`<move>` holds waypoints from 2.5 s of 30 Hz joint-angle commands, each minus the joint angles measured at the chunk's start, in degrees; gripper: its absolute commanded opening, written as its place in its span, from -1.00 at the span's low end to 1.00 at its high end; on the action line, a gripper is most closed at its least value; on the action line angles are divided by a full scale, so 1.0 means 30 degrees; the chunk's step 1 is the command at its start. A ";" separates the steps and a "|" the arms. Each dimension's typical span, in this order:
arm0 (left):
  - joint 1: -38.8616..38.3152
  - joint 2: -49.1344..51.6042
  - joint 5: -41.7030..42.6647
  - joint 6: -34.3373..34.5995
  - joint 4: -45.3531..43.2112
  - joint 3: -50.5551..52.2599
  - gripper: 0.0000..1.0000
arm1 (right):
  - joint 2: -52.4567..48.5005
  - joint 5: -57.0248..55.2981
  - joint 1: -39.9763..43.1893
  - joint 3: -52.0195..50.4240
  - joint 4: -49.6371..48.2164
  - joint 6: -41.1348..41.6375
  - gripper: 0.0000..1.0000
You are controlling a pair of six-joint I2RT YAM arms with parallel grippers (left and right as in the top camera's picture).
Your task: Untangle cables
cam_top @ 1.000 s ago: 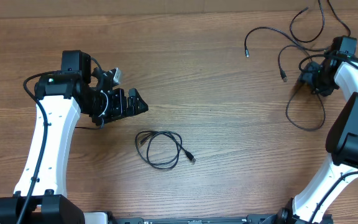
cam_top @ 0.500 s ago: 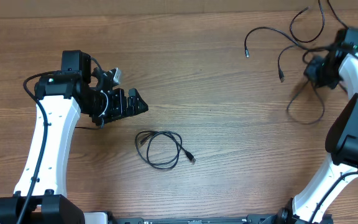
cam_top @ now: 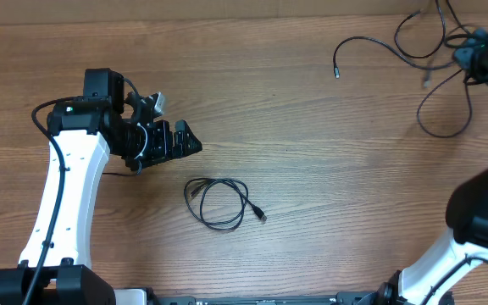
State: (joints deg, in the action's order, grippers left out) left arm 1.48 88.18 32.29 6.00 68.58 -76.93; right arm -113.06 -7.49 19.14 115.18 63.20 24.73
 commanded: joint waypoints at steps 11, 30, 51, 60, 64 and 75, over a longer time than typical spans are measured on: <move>-0.0007 0.0000 0.0022 0.0146 -0.0015 -0.0022 0.99 | 0.2244 -0.5158 0.0131 -0.0940 0.1778 0.4546 -0.93; -0.0007 0.0000 0.0022 0.0146 -0.0015 -0.0022 0.99 | 0.2178 -0.3308 0.0087 -0.9646 -0.4313 0.5741 -0.88; -0.0007 0.0000 0.0022 0.0138 -0.0015 -0.0022 0.99 | 0.2171 -0.1180 -0.0073 -1.1285 -0.5705 0.2630 0.62; -0.0007 0.0000 0.0022 0.0146 -0.0015 -0.0022 0.99 | 0.2361 -0.1188 -0.0066 -0.8874 -0.3177 0.2645 0.65; -0.0007 0.0000 0.0022 0.0146 -0.0015 -0.0022 0.99 | 0.2361 -0.1173 -0.0066 -0.6084 -0.2127 0.1377 0.61; -0.0007 0.0000 0.0022 0.0146 -0.0015 -0.0022 0.99 | 0.1348 -0.2637 0.0401 -0.5530 -0.3759 -0.1144 -0.73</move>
State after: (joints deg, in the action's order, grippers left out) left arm 1.48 88.18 32.29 5.98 68.58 -76.93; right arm -107.15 -13.17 19.42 98.52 52.23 23.11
